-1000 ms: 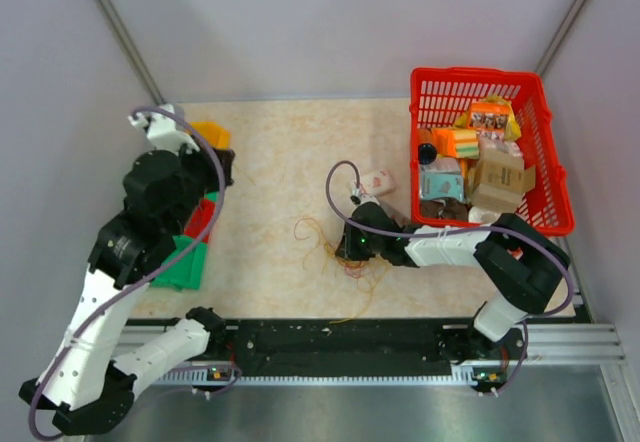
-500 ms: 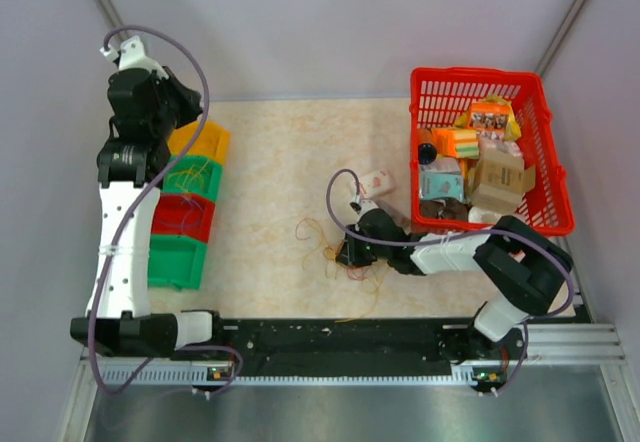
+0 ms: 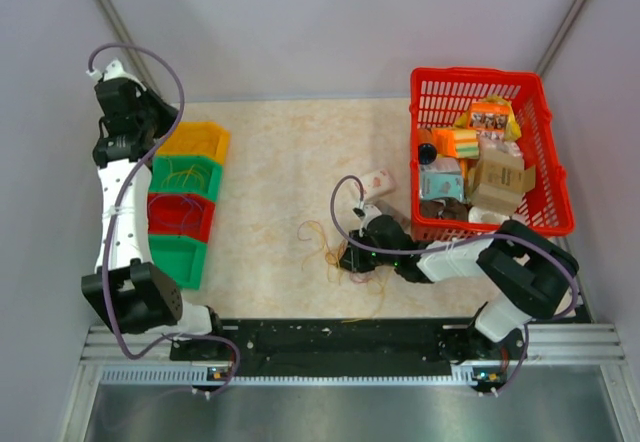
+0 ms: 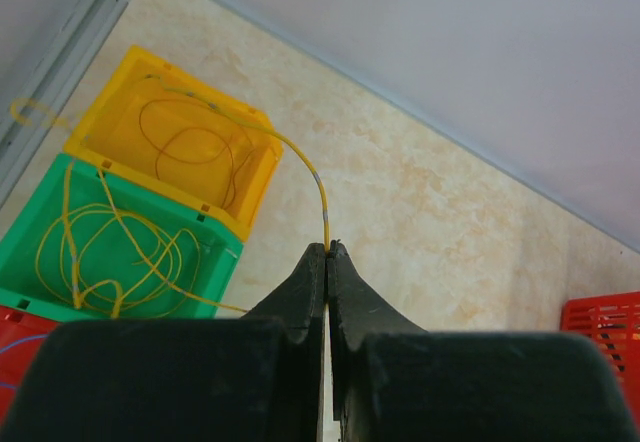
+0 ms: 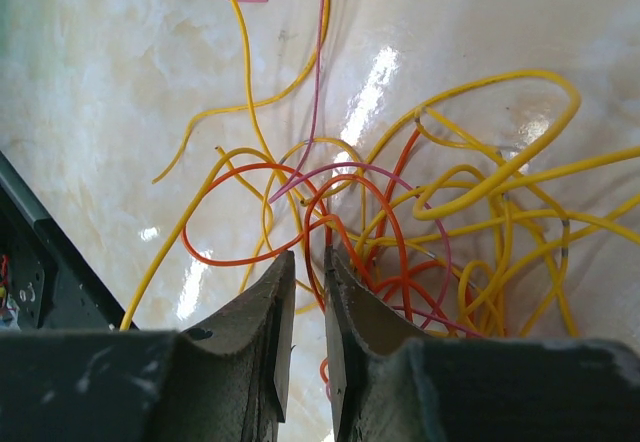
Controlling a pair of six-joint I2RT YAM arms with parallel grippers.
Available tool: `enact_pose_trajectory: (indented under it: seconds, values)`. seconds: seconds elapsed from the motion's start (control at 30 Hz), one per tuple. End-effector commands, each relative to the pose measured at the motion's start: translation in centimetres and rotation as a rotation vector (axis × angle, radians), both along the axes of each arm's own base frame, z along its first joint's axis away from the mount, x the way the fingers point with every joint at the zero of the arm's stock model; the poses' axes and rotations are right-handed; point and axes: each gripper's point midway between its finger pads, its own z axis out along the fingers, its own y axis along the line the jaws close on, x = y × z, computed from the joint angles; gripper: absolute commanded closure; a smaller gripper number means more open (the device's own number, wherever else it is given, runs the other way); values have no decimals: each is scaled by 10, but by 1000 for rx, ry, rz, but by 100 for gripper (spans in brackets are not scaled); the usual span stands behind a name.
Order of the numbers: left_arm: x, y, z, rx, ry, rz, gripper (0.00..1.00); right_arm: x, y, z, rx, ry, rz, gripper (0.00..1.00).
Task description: Untangle the cables
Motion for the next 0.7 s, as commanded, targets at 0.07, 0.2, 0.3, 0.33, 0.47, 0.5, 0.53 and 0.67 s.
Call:
enact_pose_trajectory:
  seconds: [0.07,0.2,0.3,0.33,0.47,0.5,0.53,0.67]
  values:
    - [26,5,-12,-36,-48,-58,100,-1,6,15,60,-54,36,82]
    - [33,8,-29,11,-25,-95,100,-3,5,17,73,-60,39,82]
    - [32,13,-44,3,9,-80,100,-3,4,16,73,-57,35,81]
    - [30,13,-46,-4,11,-74,100,-3,5,15,72,-56,35,81]
    - [28,13,-59,-38,14,-66,100,-3,6,14,69,-50,39,81]
    - [29,13,-63,-51,20,-64,100,-3,6,14,69,-50,39,81]
    - [29,14,-66,-63,24,-62,100,-3,6,13,68,-49,39,81]
    - [24,24,-90,-112,54,0,100,-2,6,13,68,-51,38,81]
